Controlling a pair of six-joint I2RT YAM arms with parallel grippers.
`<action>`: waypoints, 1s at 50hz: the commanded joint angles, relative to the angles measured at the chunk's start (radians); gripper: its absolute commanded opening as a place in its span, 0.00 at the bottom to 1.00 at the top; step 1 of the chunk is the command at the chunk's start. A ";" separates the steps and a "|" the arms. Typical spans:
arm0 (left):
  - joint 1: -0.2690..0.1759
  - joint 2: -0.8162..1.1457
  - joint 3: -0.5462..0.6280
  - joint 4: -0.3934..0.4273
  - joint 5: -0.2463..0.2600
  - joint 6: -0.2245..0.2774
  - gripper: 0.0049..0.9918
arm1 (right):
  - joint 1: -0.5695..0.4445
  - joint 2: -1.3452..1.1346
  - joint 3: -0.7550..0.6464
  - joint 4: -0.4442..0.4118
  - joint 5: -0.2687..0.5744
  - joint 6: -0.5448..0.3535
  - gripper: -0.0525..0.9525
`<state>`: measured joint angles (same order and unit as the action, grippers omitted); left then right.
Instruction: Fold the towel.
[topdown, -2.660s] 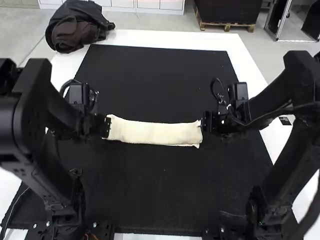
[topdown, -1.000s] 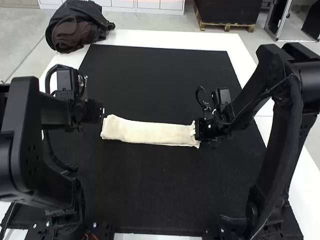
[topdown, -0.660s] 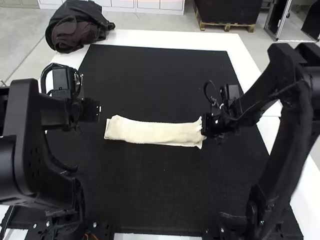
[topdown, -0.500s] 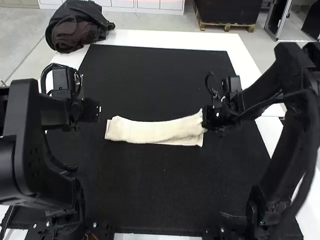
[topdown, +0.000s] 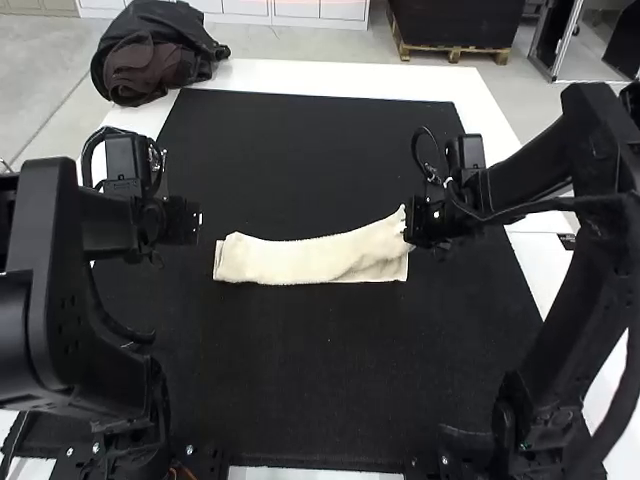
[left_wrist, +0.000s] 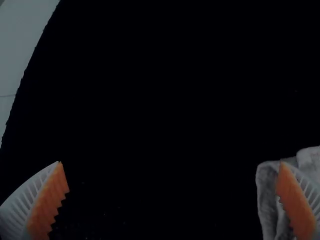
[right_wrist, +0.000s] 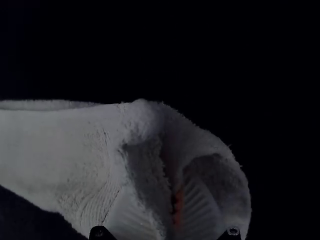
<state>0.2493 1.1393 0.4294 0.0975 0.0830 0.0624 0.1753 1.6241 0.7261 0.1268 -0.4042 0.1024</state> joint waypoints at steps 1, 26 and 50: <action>0.001 -0.016 0.022 0.010 0.012 -0.010 0.98 | 0.053 -0.046 0.052 -0.021 -0.016 0.037 0.02; 0.001 -0.013 -0.026 0.042 -0.022 -0.009 0.98 | 0.251 -0.024 0.210 -0.104 -0.016 0.145 0.02; 0.005 -0.013 -0.029 0.064 -0.035 -0.009 0.98 | 0.432 0.118 0.355 -0.104 -0.016 0.191 0.02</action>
<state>0.2497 1.1393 0.3996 0.1539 0.0620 0.0620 0.5663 1.7184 1.0370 0.0166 -0.4053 0.2768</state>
